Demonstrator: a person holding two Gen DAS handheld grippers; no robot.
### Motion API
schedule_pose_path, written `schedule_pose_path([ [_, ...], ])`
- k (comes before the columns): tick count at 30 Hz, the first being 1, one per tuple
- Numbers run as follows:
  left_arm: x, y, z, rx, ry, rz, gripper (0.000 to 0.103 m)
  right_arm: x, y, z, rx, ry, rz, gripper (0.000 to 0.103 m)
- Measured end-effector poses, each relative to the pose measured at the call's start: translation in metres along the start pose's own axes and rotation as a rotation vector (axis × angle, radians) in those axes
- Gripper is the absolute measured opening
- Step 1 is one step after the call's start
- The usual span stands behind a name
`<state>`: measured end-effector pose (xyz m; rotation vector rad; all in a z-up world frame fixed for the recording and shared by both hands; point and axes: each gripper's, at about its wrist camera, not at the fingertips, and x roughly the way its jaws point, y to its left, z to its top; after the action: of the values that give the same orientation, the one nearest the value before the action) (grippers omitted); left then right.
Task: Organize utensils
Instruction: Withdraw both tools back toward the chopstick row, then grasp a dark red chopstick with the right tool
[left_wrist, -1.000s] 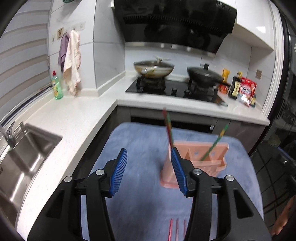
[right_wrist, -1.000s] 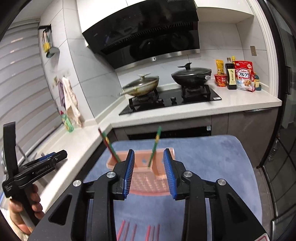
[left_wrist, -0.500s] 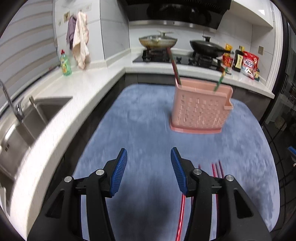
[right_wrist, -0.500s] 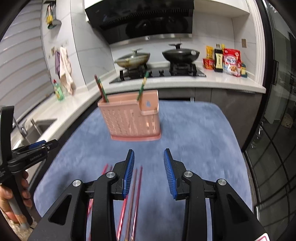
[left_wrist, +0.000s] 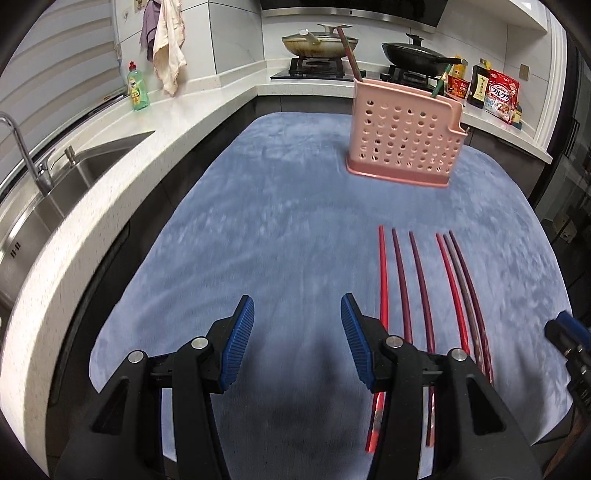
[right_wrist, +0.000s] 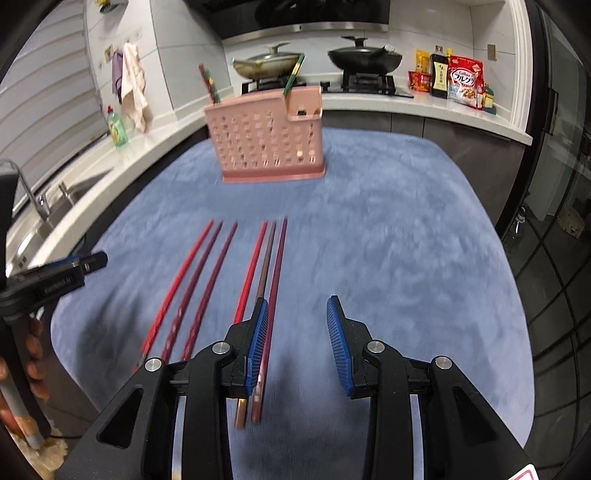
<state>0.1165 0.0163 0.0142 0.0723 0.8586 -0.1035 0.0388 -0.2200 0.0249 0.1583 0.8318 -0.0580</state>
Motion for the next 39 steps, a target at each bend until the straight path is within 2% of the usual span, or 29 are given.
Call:
schedule_pose_path([
  [7,0.003,0.001,-0.021,-0.004,0.029,-0.006,0.047,0.011,0.007,-0.031,-0.001,0.057,0.013,0.030],
  [15,0.001,0.001,-0.035,-0.003,0.040,-0.003,0.047,0.020,0.016,-0.046,-0.015,0.094,0.030,0.020],
  [25,0.003,-0.002,-0.045,0.010,0.058,-0.008,0.047,0.029,0.022,-0.054,-0.024,0.122,0.043,0.011],
  [39,0.004,-0.007,-0.051,0.022,0.073,-0.019,0.047,0.036,0.019,-0.059,-0.006,0.134,0.045,0.007],
])
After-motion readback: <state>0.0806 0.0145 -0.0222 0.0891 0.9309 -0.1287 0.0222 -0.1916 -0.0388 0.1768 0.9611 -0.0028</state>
